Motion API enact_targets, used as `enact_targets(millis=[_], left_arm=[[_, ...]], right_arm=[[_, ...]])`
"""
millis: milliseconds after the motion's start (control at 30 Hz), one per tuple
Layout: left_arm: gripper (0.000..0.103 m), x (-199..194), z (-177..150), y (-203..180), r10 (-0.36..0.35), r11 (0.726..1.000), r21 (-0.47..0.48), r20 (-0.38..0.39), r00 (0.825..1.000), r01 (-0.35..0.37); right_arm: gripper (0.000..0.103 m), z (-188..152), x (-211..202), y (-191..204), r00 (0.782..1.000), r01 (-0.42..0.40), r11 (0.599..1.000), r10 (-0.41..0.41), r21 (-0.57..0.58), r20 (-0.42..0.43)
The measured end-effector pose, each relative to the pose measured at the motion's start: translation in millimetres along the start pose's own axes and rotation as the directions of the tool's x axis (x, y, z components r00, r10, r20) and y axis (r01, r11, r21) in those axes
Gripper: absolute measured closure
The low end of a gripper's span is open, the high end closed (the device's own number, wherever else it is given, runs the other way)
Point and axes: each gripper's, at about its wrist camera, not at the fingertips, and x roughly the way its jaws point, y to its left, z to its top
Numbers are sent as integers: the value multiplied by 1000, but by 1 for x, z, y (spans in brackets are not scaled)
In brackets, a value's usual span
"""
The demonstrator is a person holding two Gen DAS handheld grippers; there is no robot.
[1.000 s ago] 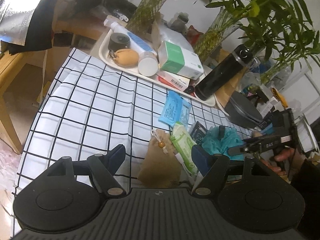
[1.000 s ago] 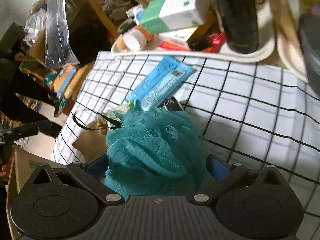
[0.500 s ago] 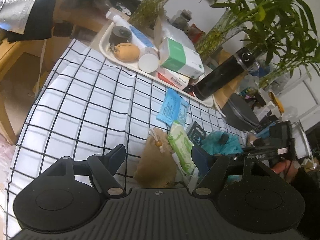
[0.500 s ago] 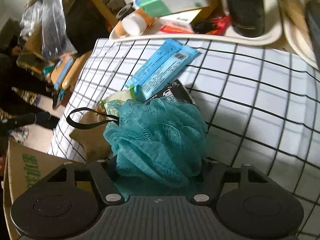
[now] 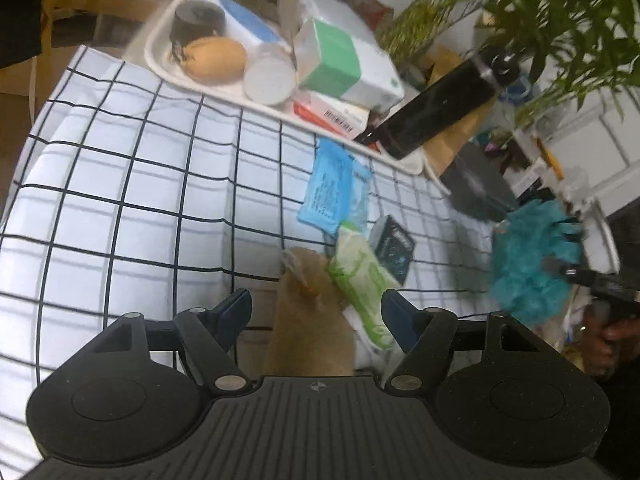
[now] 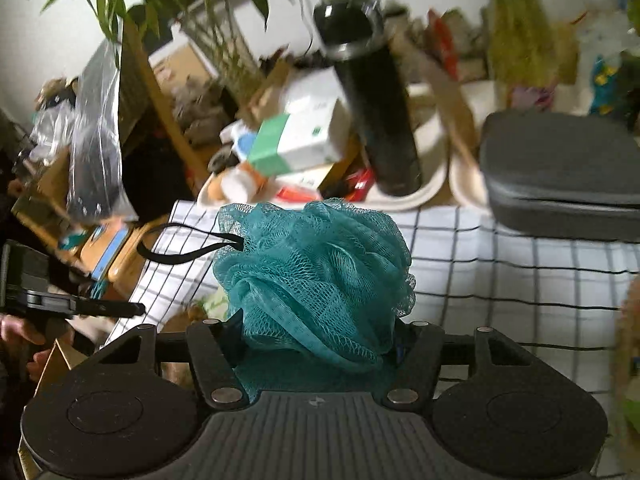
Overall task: Organize soft objects
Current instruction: 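Grasp the burlap drawstring pouch with the left gripper while the right lifts the loofah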
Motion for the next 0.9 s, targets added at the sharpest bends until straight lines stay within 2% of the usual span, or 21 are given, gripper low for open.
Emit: enact_targets(millis=[100, 167, 300, 367, 500, 533, 600, 767, 900], left_arm=[[35, 12, 3, 6, -29, 999, -24, -46, 999, 28], [41, 21, 4, 9, -55, 998, -31, -84, 995, 53], [47, 36, 5, 15, -42, 999, -32, -133, 990, 38], [63, 44, 6, 19, -58, 998, -42, -166, 984, 52], [83, 56, 3, 18, -68, 997, -42, -215, 974, 61], [93, 57, 2, 17, -66, 998, -34, -223, 973, 60], [100, 56, 1, 13, -66, 998, -19, -222, 973, 64], [102, 40, 2, -4, -34, 998, 48, -148, 988, 42], [102, 24, 3, -25, 54, 988, 147, -62, 997, -44]], right_arm=[[38, -4, -14, -1, 999, 18, 1000, -19, 14, 42], [38, -6, -21, -1, 997, 23, 1000, -24, 21, 68], [38, -9, -34, 1, 992, 21, 999, -25, 37, 120], [38, -10, -38, 2, 990, 26, 999, -32, 43, 137], [38, -16, -45, 0, 987, 41, 997, -50, 64, 152], [38, -17, -46, -1, 987, 46, 997, -56, 69, 151], [38, -20, -46, -2, 986, 65, 995, -76, 73, 148], [38, -26, -46, -5, 984, 101, 991, -112, 88, 136], [38, -30, -49, -5, 981, 124, 988, -137, 94, 138]])
